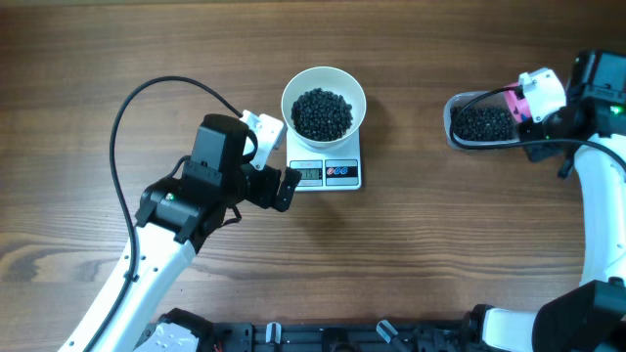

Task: Scoop item into bowl and weigh 150g on scale
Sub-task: 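Scoop black beans from the tub with the right gripper, then lift the filled scoop with the right gripper over the white bowl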

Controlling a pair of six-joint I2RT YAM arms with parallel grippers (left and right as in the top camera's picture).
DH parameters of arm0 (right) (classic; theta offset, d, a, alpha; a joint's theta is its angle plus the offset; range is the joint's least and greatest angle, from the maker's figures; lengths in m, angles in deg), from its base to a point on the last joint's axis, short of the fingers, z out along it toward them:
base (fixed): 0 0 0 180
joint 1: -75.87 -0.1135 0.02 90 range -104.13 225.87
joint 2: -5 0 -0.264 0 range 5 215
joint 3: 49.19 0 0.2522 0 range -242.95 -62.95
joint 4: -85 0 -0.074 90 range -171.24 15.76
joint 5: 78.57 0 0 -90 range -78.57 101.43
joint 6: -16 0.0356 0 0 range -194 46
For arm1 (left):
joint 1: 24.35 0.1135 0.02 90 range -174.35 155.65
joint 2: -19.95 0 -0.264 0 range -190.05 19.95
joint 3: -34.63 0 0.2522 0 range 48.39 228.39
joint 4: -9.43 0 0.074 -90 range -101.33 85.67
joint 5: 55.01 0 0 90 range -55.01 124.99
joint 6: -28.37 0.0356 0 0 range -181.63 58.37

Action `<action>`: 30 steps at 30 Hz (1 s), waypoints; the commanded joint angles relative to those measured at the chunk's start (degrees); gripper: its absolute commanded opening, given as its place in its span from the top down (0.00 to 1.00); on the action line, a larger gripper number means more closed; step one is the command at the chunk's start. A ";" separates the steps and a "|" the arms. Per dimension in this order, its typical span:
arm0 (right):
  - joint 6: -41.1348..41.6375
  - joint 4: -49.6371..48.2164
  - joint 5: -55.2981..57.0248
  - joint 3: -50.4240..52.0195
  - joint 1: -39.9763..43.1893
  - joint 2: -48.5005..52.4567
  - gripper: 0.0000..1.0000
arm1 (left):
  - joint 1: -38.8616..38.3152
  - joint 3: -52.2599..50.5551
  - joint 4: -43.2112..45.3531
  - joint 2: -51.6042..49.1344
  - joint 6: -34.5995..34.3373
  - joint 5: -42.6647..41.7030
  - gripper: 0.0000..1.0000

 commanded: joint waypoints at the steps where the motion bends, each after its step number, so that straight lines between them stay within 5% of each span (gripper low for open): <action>1: -1.36 -1.66 9.09 -0.26 -2.91 -1.27 0.96 | -0.31 -0.37 0.13 -0.17 0.07 -0.92 0.00; 9: 0.24 -6.29 12.66 -0.26 -4.79 -1.27 0.96 | -0.31 -0.37 0.13 -0.17 0.07 -0.90 0.00; 13: 2.54 -5.73 -1.44 -0.26 -4.79 -1.27 0.96 | -0.31 -0.37 0.13 -0.17 0.09 -0.90 0.00; 19: 13.40 -14.08 -45.94 -0.26 -4.85 -1.09 0.96 | -0.31 -0.37 0.13 -0.17 0.07 -0.90 0.00; 23: 24.46 -22.51 -53.09 -0.26 -6.56 -0.09 0.96 | -0.31 -0.37 0.13 -0.17 0.07 -0.92 0.00; 30: 20.63 -25.07 -50.99 -0.26 -16.57 0.33 0.96 | -0.31 -0.37 0.13 -0.17 0.07 -0.90 0.00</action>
